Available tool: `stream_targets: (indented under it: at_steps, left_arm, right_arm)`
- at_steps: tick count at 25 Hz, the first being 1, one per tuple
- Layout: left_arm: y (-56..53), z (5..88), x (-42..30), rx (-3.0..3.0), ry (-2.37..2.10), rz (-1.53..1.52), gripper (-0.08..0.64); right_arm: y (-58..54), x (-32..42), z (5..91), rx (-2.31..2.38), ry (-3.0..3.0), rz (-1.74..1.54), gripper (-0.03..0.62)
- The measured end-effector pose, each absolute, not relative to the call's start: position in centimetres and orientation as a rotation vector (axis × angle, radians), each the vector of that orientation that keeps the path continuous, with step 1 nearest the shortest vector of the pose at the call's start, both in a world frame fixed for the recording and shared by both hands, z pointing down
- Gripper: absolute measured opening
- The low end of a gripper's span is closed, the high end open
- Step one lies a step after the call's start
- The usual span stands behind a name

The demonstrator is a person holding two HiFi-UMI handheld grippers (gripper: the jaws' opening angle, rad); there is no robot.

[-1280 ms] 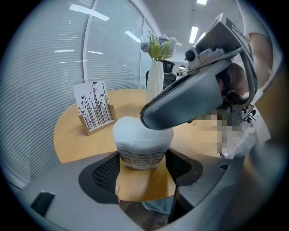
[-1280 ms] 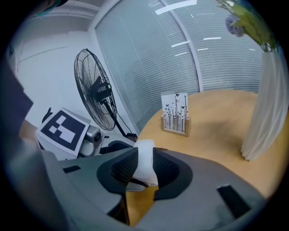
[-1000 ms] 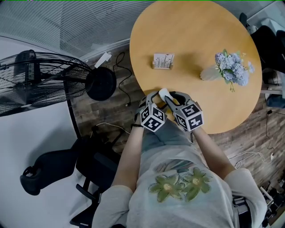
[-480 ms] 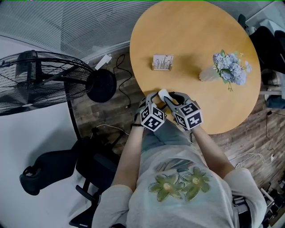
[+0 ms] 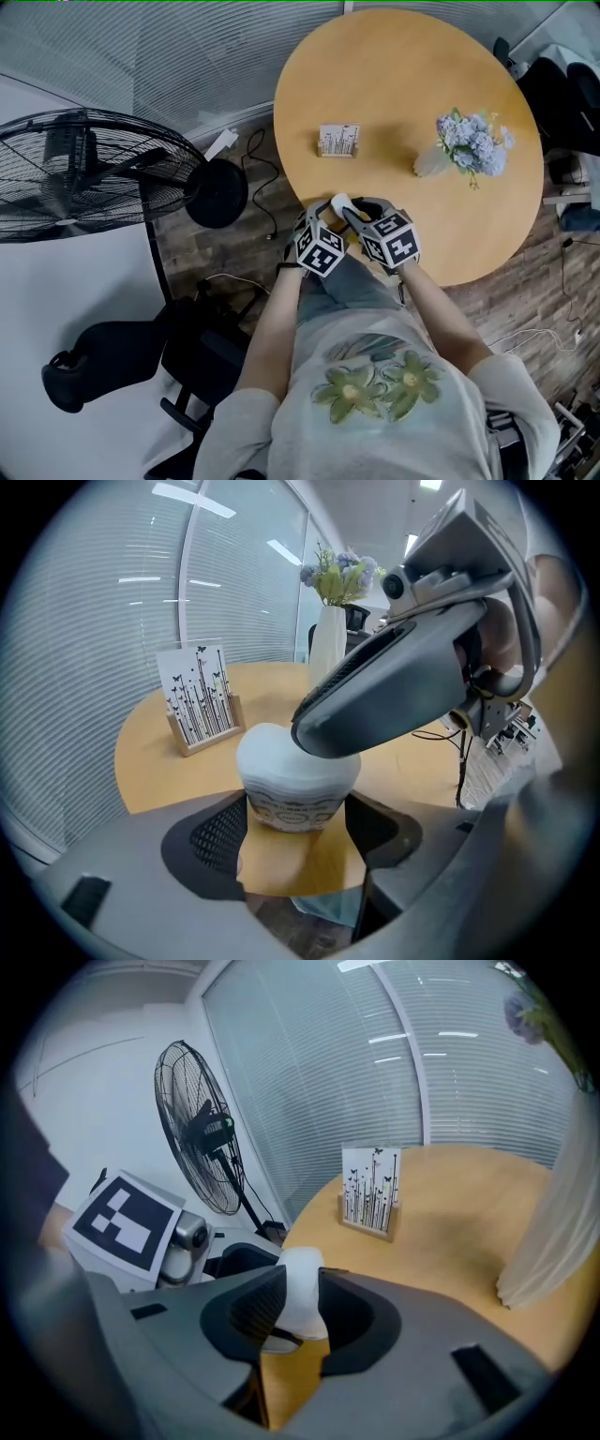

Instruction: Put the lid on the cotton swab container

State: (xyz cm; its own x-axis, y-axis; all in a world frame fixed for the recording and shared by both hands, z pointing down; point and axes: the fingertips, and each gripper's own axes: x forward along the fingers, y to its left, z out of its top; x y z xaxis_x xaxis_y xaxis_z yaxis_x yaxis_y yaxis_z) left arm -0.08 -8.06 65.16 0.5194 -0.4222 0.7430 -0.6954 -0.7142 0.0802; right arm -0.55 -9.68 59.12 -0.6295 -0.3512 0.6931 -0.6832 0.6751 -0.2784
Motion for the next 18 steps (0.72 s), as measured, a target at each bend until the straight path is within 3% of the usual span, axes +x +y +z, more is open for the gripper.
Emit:
stream_targets:
  at_steps: [2,5,9,14,18]
  left_arm:
    - [-8.1,64.8,-0.1,2.412,-0.934,1.014,0.328]
    - [-8.1,63.7,-0.2,2.431,-0.939,0.978,0.328]
    - [-7.8,61.7,-0.8,2.459,-0.965,0.931,0.327]
    - [-7.8,57.9,-2.2,2.483,-1.065,0.802,0.324]
    - [-8.4,54.1,-3.3,2.493,-1.196,0.673,0.219]
  right_arm:
    - [-9.7,-0.5,59.0,0.791,-2.277,0.700,0.110]
    - [-9.8,-0.5,58.4,0.797,-2.302,0.704,0.160]
    - [-10.0,-0.2,56.8,0.836,-2.348,0.718,0.158]
    - [-10.2,0.5,54.4,0.889,-2.410,0.682,0.061]
    - [-10.0,0.9,52.7,0.919,-2.462,0.619,0.000]
